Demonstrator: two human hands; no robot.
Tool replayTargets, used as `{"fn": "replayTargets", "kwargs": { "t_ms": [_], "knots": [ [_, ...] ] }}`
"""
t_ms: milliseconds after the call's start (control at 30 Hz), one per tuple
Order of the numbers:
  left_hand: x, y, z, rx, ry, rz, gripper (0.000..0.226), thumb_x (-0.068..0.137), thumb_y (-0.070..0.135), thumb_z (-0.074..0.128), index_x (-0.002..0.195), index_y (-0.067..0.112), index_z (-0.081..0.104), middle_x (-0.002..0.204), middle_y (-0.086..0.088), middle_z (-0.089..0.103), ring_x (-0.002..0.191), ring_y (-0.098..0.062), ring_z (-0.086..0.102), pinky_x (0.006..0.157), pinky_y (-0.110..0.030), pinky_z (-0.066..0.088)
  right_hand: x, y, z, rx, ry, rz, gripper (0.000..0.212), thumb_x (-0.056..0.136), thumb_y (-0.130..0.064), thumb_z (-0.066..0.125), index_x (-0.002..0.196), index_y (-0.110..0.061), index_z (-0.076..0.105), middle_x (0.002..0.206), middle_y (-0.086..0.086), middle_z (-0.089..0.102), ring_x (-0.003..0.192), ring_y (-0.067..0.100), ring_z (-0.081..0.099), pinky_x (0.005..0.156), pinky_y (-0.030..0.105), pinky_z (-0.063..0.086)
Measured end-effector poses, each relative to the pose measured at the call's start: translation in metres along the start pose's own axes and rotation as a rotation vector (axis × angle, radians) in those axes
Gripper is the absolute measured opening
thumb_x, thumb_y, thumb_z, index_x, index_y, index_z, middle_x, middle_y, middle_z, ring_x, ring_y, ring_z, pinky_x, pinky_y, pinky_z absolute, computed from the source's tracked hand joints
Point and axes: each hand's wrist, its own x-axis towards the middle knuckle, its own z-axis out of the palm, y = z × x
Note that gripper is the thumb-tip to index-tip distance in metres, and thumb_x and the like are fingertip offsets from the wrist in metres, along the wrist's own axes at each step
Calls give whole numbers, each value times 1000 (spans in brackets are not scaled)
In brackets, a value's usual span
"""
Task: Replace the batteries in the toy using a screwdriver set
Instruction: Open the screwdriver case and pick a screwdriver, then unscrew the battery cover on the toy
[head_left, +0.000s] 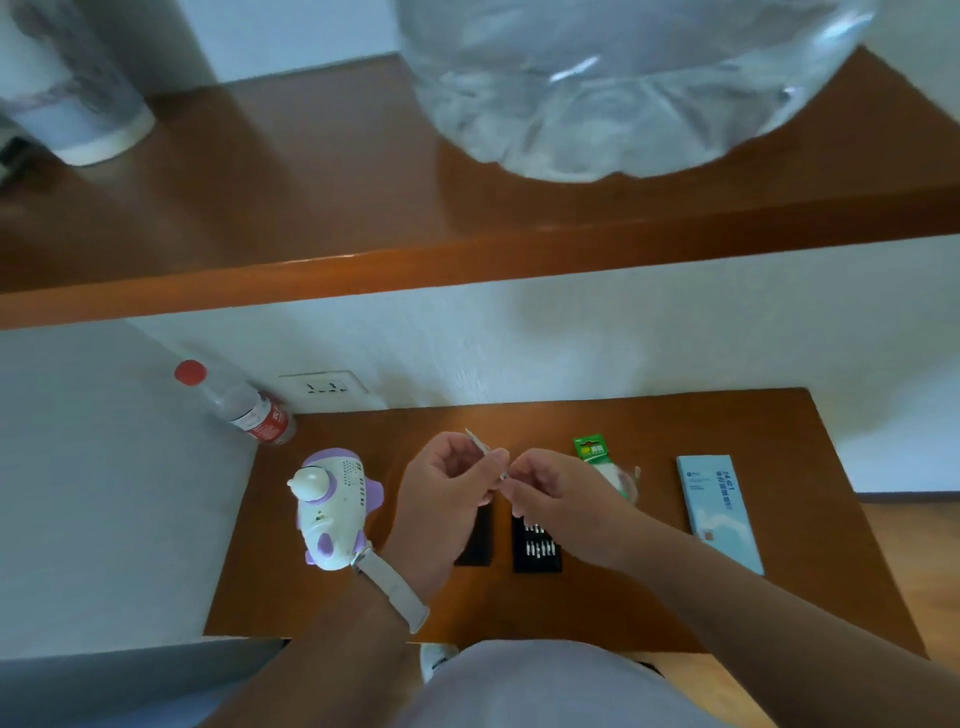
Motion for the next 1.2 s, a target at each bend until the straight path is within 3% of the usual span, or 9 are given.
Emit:
{"fn": "replayTargets", "kwargs": {
  "t_ms": [167, 333, 400, 500, 633, 800, 900, 1067, 1200],
  "knots": [
    [0, -5, -59, 61, 46, 23, 16, 90, 29, 74, 90, 15, 68, 83, -14, 71, 83, -35, 69, 73, -43, 60, 24, -22, 53, -7, -48, -53, 22, 98, -50, 42, 89, -37, 58, 77, -11, 62, 70, 10, 60, 63, 22, 50],
    [8, -19, -134, 52, 78, 24, 2, 93, 28, 70, 93, 26, 69, 79, 7, 73, 68, -9, 70, 56, -17, 54, 48, -48, 101, -13, -39, 0, 18, 99, -44, 46, 85, -40, 58, 75, -13, 65, 66, 4, 61, 61, 17, 50],
    [13, -30, -167, 65, 119, 48, 4, 93, 28, 69, 93, 32, 67, 81, 13, 72, 75, -5, 70, 52, -14, 52, 57, -54, 118, -16, -48, 45, 18, 98, -46, 46, 85, -41, 59, 73, -11, 66, 63, 4, 60, 62, 21, 52],
    [23, -53, -209, 78, 198, 30, 1, 94, 35, 67, 92, 34, 66, 84, 16, 70, 83, -10, 69, 61, -17, 54, 68, -57, 144, 27, -32, 119, 22, 99, -40, 49, 81, -39, 61, 68, -9, 65, 60, 7, 57, 61, 23, 51],
    [38, -88, -238, 47, 253, -123, 6, 98, 38, 61, 100, 32, 62, 93, 15, 68, 95, -14, 66, 71, -23, 51, 82, -57, 177, 243, 60, 220, 28, 101, -27, 50, 76, -30, 62, 64, -7, 62, 57, 6, 55, 55, 16, 48],
    [49, -113, -248, -108, 50, -426, 35, 101, 41, 56, 132, 24, 50, 126, 2, 58, 115, -19, 58, 92, -37, 50, 93, -49, 204, 412, 215, 308, 23, 102, -19, 47, 85, -15, 62, 63, -3, 60, 57, 10, 55, 53, 19, 48],
    [55, -126, -250, -178, -148, -517, 34, 105, 34, 50, 138, 26, 46, 136, 0, 55, 120, -19, 56, 93, -38, 50, 97, -43, 213, 441, 270, 365, 26, 100, -17, 44, 80, -16, 61, 66, -1, 60, 62, 17, 55, 57, 26, 50],
    [66, -139, -240, -259, -285, -591, 41, 101, 45, 53, 135, 23, 55, 132, -3, 65, 124, -23, 59, 112, -54, 40, 101, -34, 219, 510, 309, 400, 24, 89, -24, 45, 74, -14, 61, 73, 9, 62, 67, 23, 56, 62, 34, 49],
    [70, -150, -237, -315, -393, -541, 53, 92, 52, 63, 136, 22, 57, 129, -5, 69, 121, -27, 64, 103, -47, 48, 102, -28, 221, 565, 351, 422, 27, 85, -24, 45, 65, -20, 63, 70, 9, 63, 63, 21, 57, 60, 34, 49]
  ]
}}
